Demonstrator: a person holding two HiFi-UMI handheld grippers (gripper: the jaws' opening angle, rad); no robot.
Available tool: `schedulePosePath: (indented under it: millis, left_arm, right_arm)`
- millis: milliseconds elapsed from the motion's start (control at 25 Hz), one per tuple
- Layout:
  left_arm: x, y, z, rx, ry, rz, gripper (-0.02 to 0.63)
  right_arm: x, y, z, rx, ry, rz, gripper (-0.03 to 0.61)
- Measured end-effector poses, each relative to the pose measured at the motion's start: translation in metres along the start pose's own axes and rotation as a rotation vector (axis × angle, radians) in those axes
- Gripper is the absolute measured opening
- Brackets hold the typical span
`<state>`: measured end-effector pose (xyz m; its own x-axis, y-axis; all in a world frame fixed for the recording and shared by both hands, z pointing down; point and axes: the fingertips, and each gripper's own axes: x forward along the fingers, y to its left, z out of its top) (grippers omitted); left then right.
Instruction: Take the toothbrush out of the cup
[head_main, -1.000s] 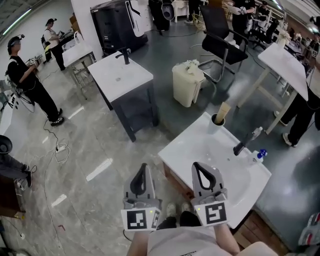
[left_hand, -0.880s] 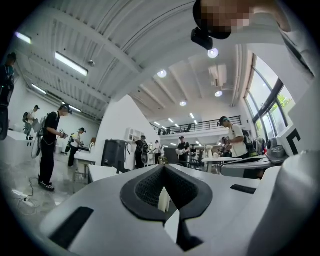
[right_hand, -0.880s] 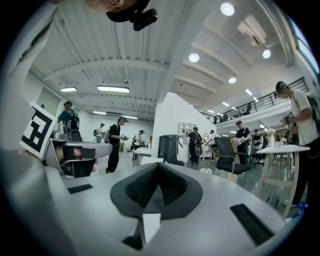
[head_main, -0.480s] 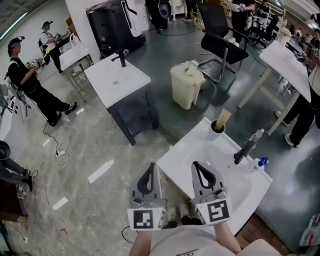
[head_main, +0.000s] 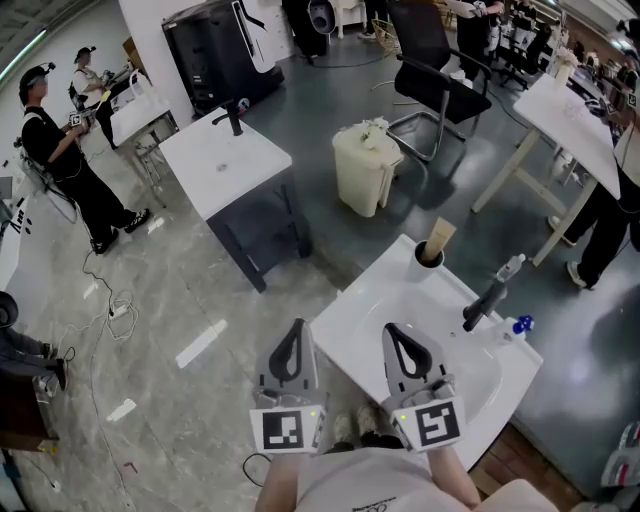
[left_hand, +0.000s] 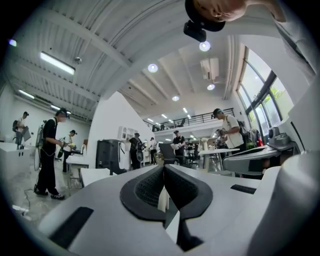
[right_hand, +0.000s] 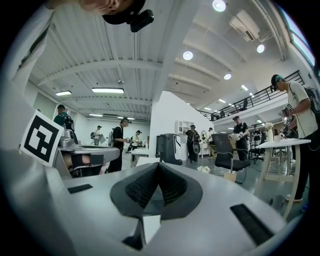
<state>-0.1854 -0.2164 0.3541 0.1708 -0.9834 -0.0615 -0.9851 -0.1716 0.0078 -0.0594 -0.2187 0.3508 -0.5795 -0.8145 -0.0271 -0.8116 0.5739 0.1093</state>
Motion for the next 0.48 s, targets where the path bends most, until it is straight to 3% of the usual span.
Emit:
schedulePosePath:
  millis: [120, 280, 400, 480]
  left_arm:
    - [0.020, -0.019, 0.004, 0.000, -0.011, -0.097, 0.021]
    - [0.058, -0.048, 0.016, -0.017, -0.021, -0.307, 0.083]
    - [0.086, -0.072, 0.024, -0.092, -0.045, -0.499, 0.122]
    - [0.109, -0.086, 0.024, -0.136, -0.045, -0.581, 0.146]
  right_arm:
    - [-0.003, -0.005, -0.006, 0.000, 0.010, -0.004, 0.011]
    - [-0.008, -0.013, -0.010, 0.021, 0.011, -0.023, 0.011]
    - [-0.012, -0.018, -0.015, 0.031, 0.018, -0.032, 0.011]
    - [-0.014, -0.021, -0.019, 0.042, 0.022, -0.039, 0.011]
